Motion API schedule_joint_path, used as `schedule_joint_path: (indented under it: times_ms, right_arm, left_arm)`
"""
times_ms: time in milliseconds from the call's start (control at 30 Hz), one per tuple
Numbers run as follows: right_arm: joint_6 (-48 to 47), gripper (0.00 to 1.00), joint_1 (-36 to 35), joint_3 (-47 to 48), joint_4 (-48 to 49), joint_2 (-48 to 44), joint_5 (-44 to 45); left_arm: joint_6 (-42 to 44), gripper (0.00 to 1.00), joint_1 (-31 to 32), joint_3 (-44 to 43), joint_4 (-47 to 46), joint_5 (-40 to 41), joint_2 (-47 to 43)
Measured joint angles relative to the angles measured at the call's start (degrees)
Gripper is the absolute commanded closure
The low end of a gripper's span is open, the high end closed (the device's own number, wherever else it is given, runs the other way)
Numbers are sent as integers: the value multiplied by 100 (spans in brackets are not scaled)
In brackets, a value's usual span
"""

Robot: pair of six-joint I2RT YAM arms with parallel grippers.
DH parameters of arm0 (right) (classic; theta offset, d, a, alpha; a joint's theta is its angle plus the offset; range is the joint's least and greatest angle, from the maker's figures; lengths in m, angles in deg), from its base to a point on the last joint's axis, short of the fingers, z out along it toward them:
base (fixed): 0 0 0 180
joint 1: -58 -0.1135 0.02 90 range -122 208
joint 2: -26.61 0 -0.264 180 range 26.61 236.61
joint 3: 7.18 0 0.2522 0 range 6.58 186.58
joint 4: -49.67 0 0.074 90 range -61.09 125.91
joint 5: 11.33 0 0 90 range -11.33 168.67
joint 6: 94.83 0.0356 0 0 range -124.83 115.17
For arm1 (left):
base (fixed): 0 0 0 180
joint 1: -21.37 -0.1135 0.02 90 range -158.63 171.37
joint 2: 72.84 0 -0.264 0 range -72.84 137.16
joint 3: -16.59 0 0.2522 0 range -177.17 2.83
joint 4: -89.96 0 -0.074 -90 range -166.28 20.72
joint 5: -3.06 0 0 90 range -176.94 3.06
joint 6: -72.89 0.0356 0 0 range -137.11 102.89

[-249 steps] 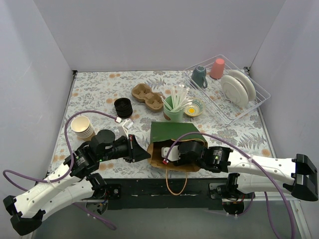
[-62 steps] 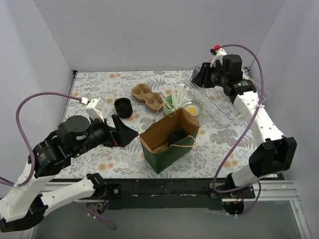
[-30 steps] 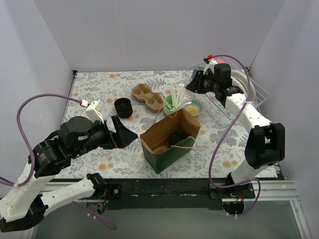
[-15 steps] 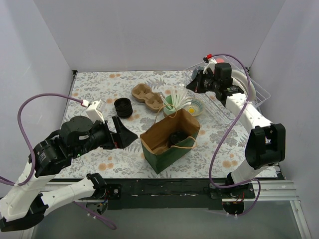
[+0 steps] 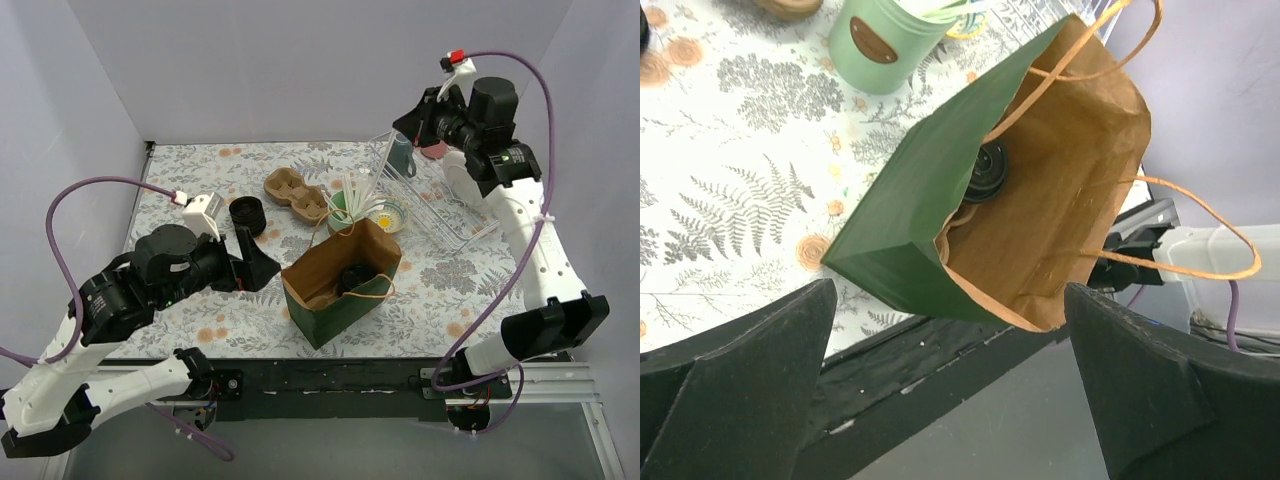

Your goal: Pack the takeout coffee

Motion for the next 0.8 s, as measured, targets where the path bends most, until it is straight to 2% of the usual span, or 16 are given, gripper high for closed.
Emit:
schedule_joint_path:
  times_ms: [200,467,633,800]
  right_arm:
    - [-212,99,0,1381,-831,-146,164]
    - [-328,99,0,2243,-1530,-710,42]
    - [-173,99,0,2317,-1635,-1351,-334]
    - [304,99,0,1886,-1572,-2184,-855]
  left_arm:
    - [142,2,0,-144,-111,177,2]
    - [254,2,0,-365,-157,269,24]
    - [317,2,0,-520,-140,280,140]
    - [363,2,0,-603,-136,280,278]
